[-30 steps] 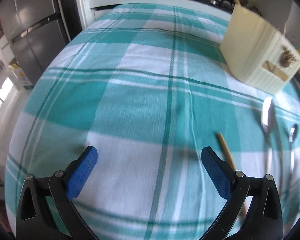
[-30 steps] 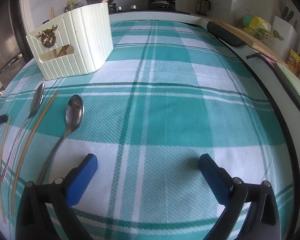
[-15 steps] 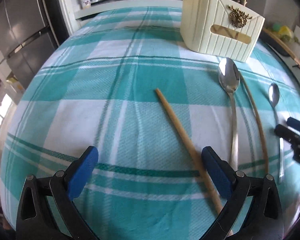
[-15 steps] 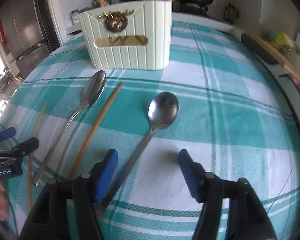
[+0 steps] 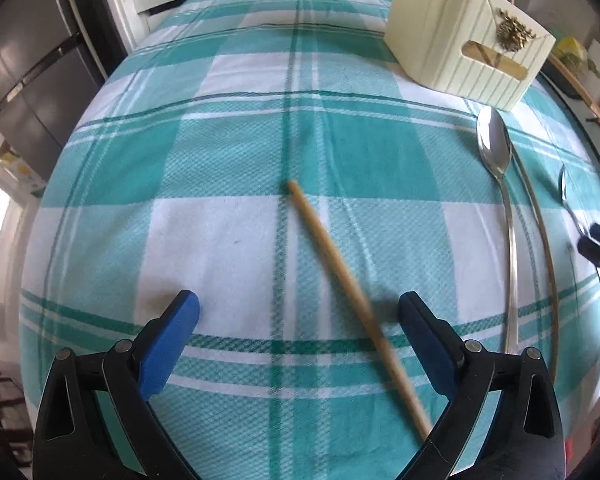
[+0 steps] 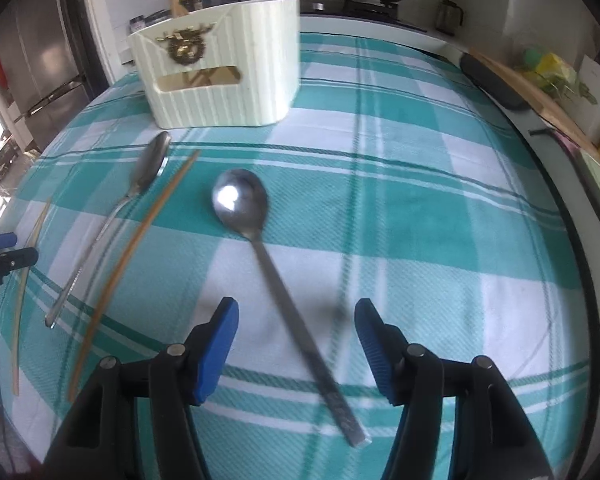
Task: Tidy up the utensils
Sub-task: 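Close the right tool on a silver spoon handle while the left tool grasps a chopstick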
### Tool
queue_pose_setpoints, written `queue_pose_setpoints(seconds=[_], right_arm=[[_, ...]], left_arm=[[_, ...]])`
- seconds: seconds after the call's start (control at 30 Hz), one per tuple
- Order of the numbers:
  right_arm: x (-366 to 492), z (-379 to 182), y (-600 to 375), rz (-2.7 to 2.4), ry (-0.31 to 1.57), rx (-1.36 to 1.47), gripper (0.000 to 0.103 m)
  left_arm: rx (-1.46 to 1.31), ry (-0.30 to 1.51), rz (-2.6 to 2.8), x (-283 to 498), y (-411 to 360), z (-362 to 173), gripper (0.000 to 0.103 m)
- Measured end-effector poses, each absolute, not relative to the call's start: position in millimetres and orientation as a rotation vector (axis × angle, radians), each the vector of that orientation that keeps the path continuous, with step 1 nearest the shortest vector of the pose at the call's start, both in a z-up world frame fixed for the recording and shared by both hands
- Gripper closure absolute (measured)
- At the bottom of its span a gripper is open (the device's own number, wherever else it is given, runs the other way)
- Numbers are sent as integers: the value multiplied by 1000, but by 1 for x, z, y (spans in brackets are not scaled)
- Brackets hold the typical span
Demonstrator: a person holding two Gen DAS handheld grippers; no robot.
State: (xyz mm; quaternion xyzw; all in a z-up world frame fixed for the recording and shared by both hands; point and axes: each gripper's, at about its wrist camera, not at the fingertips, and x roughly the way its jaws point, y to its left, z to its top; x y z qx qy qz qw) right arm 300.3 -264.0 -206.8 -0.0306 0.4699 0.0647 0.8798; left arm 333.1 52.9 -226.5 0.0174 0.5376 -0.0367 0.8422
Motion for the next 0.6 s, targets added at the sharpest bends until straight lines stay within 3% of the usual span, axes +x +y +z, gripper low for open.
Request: queue_pose_setpoints(seconds=[0.17,0.27,0.3,0.33,0.37,0.4,0.43,0.6], right_arm=[[333,-211,-248,207,949,-78,41],[348,-212,-243,258,957,-105,40],[351,-212,-241,266,950,-124,42],[352,-212,-237,264,944,-150,52],[353,-211,-236,255,934,-165,67],[355,-211,-236,255,938,-153,67],[356,-210,-239,257,937,-123,67],[341,-194,-259,251,887,-15,67]], left_arm=[[30,1141,-69,337,40,-225,12],[7,1130,-43,345,37,-223,22],[4,1119,-45,349,35,-221,33],[7,1110,-48,351,32,-219,52],[13,1100,-52,353,28,-217,62],[24,1093,-59,356,24,-216,86],[22,1087,-78,358,23,-216,96],[-52,999,-186,352,33,-205,98]])
